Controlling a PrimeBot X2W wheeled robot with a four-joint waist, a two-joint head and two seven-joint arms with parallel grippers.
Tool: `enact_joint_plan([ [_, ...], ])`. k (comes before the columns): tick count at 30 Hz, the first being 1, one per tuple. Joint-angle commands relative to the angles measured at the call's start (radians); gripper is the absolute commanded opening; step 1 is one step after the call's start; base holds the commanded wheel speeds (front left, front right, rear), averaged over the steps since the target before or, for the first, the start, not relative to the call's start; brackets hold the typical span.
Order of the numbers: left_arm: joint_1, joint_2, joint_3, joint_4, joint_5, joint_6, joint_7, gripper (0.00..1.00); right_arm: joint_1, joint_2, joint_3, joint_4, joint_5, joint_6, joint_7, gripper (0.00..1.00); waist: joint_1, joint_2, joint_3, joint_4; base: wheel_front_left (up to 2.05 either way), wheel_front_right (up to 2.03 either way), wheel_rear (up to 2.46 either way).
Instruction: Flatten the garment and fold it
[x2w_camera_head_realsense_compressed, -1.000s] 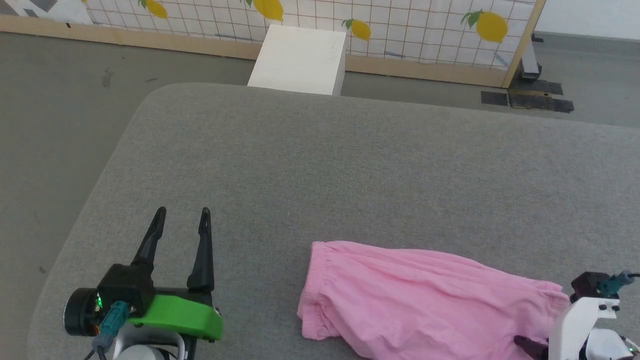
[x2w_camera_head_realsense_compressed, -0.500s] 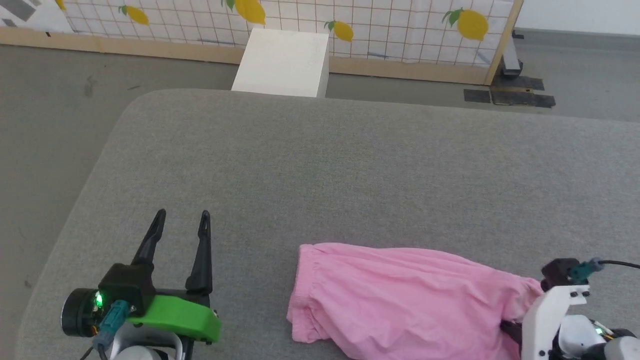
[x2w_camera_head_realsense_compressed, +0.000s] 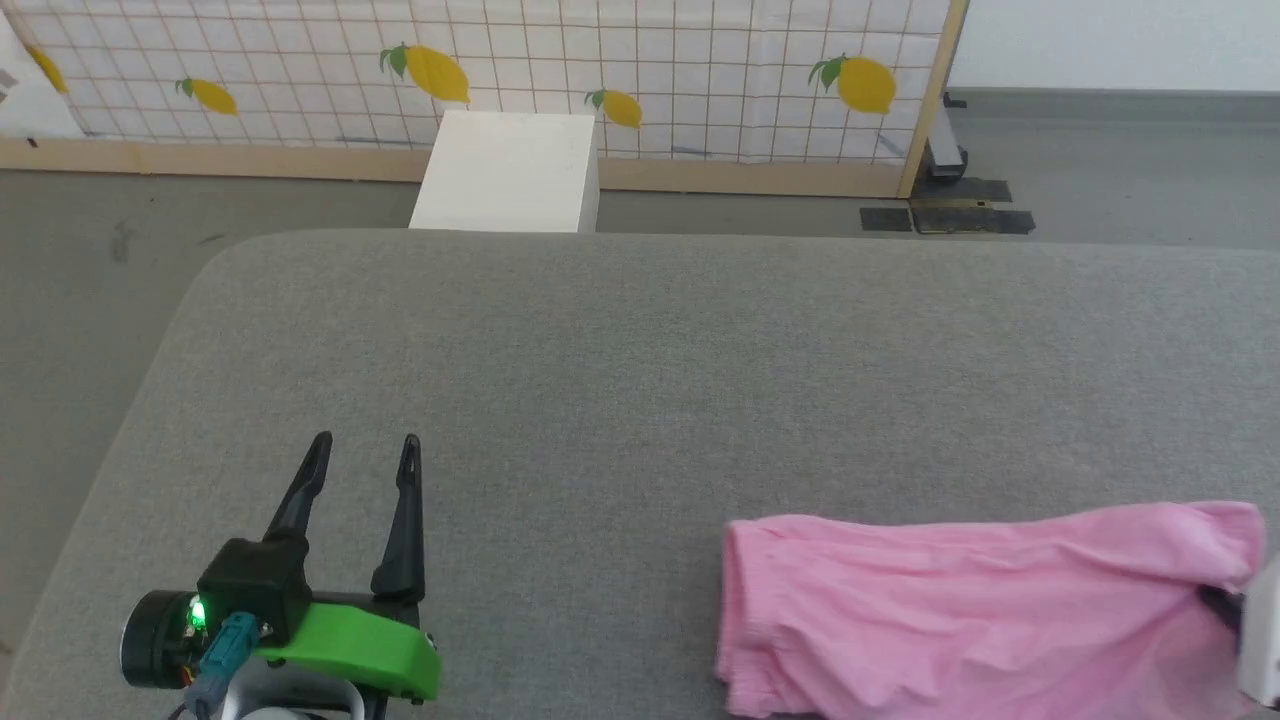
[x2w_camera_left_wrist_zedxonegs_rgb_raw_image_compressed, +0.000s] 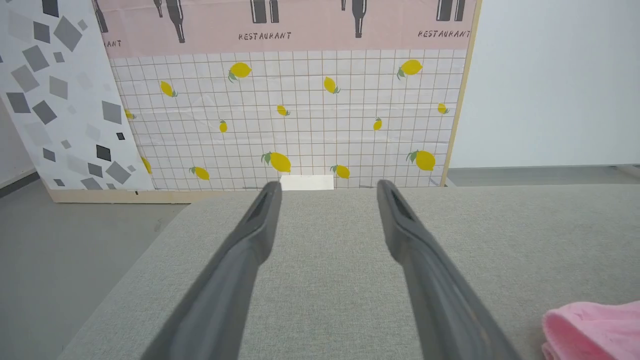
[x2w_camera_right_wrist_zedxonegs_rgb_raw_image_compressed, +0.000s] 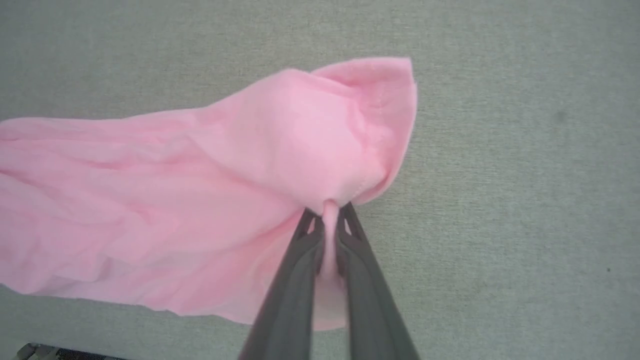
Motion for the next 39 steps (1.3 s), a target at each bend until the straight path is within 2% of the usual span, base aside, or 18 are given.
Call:
enact_joint_plan([
  [1,0.013,0.002,0.0,-0.002,-0.001,0.006,0.0,1.0,0.014,-0.003,-0.026,-0.015,-0.007,-0.001,0.017,0.0,0.0,0.007,-0.004,-0.007,0.0,0.0,0.0],
  [3,0.015,0.001,-0.001,-0.001,-0.003,0.006,-0.001,1.0,0.018,0.003,-0.055,-0.037,-0.006,-0.001,0.037,0.0,0.0,0.007,-0.004,-0.011,0.0,0.0,0.0],
  [6,0.016,-0.001,-0.002,0.002,-0.005,0.005,-0.002,1.0,0.015,0.052,-0.069,-0.063,0.031,-0.001,0.087,0.0,0.0,0.007,-0.006,-0.017,0.0,0.0,0.0],
  [11,0.013,-0.001,-0.007,0.006,-0.009,0.001,0.001,1.0,0.0,0.151,-0.026,-0.113,0.139,-0.001,0.161,0.0,0.0,0.007,-0.007,-0.017,0.0,0.0,0.0],
  [14,0.009,0.0,-0.008,0.006,-0.009,0.0,0.004,1.0,-0.018,0.238,0.002,-0.128,0.257,-0.001,0.212,0.0,0.0,0.007,-0.005,-0.01,0.0,0.0,0.0],
  [18,0.001,0.002,-0.009,0.008,-0.009,-0.002,0.006,1.0,-0.05,0.308,0.055,-0.114,0.341,-0.001,0.229,0.0,0.0,0.007,0.0,0.002,0.0,0.0,0.0],
  [25,-0.023,-0.001,-0.018,0.01,-0.006,-0.009,0.012,1.0,-0.105,0.349,0.191,0.009,0.37,-0.001,0.16,0.0,0.0,0.007,0.019,0.043,0.0,0.0,0.0],
  [30,-0.035,-0.004,-0.018,0.019,-0.008,-0.014,0.009,1.0,-0.152,0.354,0.282,0.112,0.327,-0.001,0.029,0.0,0.0,0.007,0.04,0.069,0.0,0.0,0.0],
  [31,-0.038,-0.006,-0.019,0.021,-0.008,-0.016,0.008,1.0,-0.158,0.354,0.298,0.13,0.325,-0.001,0.012,0.21,0.0,0.007,0.043,0.073,0.0,0.0,0.0],
  [32,-0.04,-0.008,-0.02,0.024,-0.009,-0.017,0.007,1.0,-0.167,0.355,0.316,0.147,0.327,-0.001,-0.009,0.93,0.0,0.007,0.045,0.076,0.0,0.0,0.0],
  [33,-0.042,-0.009,-0.02,0.026,-0.009,-0.018,0.006,1.0,-0.174,0.355,0.33,0.156,0.327,-0.001,-0.027,1.0,0.0,0.007,0.047,0.079,0.0,0.0,0.0],
  [39,-0.041,-0.01,-0.016,0.036,-0.011,-0.015,0.0,1.0,-0.218,0.341,0.454,0.145,0.301,-0.001,-0.116,1.0,0.0,0.007,0.048,0.076,0.0,0.0,0.0],
])
